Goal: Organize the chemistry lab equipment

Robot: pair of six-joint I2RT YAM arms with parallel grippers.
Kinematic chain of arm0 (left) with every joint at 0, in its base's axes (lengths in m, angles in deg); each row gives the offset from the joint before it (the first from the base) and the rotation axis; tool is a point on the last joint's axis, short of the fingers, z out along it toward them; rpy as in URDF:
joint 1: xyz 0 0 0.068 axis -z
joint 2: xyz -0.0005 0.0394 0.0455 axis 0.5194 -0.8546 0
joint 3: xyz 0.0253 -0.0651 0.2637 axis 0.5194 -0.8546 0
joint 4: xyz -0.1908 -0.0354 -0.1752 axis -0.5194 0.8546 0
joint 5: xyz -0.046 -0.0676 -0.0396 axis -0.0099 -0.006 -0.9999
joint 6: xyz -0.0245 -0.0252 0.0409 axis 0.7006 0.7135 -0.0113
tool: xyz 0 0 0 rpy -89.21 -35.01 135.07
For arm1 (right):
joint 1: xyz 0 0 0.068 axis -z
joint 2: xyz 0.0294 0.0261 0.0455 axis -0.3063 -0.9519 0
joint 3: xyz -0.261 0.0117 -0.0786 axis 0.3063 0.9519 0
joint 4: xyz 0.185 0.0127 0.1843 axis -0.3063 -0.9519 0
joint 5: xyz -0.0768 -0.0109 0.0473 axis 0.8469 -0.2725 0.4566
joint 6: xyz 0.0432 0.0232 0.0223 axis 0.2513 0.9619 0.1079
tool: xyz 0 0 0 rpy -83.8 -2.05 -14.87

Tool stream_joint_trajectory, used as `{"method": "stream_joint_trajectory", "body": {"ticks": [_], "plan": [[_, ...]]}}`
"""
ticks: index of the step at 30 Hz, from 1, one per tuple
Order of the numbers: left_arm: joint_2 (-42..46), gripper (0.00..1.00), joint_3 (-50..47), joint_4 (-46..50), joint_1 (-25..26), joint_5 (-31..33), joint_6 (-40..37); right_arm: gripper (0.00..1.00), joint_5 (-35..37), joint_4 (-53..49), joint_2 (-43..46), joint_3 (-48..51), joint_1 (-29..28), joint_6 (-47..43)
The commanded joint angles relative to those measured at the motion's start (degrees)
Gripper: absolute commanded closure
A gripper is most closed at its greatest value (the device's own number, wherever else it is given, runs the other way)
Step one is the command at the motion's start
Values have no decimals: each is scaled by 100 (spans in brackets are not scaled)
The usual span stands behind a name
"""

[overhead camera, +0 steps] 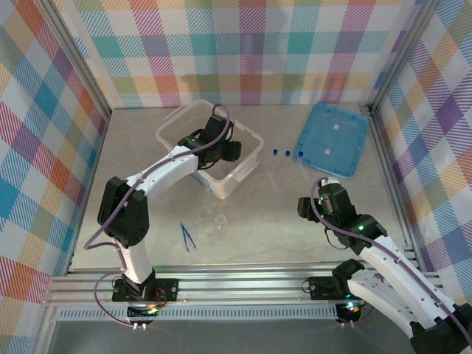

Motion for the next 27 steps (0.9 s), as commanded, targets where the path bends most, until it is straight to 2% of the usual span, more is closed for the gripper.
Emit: {"method": "stream_joint_trajectory", "body": {"ticks": [1,9,18,27], "plan": [[593,43,-140,144,40,78,96,35,27,-22,74,-118,-39,39],[1688,44,-766,601,621,809,3,35,-101,77,30,-100,-39,30],[2866,44,-2083,972,1606,1483,513,34,-530,446,-261,-56,-142,-85],[3431,44,-3067,1089,2107,1675,1123,32,-759,770,-839,-380,-600,-549]]}}
